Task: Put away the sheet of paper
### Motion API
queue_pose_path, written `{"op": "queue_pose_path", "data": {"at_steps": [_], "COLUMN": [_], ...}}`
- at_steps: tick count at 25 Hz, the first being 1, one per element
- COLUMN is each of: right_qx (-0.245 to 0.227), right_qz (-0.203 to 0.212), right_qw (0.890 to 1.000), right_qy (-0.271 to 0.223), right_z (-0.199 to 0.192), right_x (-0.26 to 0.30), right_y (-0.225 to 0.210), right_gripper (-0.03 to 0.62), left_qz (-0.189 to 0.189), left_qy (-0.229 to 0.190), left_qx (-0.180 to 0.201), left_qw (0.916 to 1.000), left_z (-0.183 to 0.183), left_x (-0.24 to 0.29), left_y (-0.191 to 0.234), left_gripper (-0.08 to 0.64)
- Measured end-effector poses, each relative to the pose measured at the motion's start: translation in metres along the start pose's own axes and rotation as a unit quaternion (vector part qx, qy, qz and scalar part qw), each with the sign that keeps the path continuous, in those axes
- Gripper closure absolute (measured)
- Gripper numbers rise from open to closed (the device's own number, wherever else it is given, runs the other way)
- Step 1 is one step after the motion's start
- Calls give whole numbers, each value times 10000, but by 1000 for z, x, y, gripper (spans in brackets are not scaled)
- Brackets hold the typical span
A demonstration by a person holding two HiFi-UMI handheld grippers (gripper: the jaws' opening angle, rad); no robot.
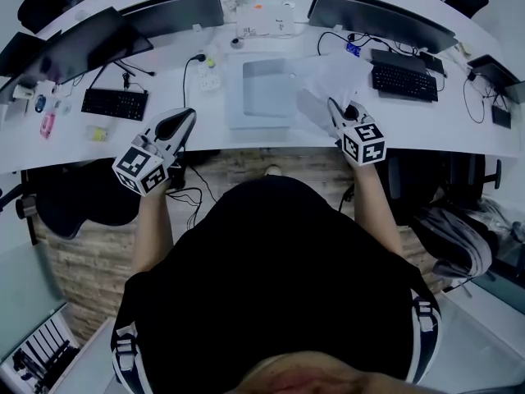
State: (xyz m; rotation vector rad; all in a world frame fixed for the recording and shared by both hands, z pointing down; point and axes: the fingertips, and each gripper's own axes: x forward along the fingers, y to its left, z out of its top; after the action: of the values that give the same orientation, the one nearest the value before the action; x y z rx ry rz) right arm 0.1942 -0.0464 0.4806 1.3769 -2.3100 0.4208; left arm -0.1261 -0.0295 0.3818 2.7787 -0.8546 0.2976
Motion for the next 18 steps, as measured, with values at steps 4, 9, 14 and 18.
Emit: {"op": "queue_pose_path", "data": {"at_steps": [4,9,14,18], "right_qx": [1,-22,-50,-99], "right_qz": [3,28,76,123], "right_qw": [10000,10000,9999,9998], "right_qy": [49,62,102,121], "right_z": [-3,-5,-7,-8], "right_x": [5,11,17,22], "right_y": [-10,-22,-34,-43], "right_gripper": [577,577,577,577], "left_qz": [25,76,159,227], "left_qy": [-36,-33,-36,-75], "left_qx": [2,-15,-41,-46], "left_qw": [10000,10000,9999,9997], "left_z": [4,2,5,8], "left_x": [12,25,37,47], "left_y": [1,4,6,6], "left_gripper": [538,538,538,538]}}
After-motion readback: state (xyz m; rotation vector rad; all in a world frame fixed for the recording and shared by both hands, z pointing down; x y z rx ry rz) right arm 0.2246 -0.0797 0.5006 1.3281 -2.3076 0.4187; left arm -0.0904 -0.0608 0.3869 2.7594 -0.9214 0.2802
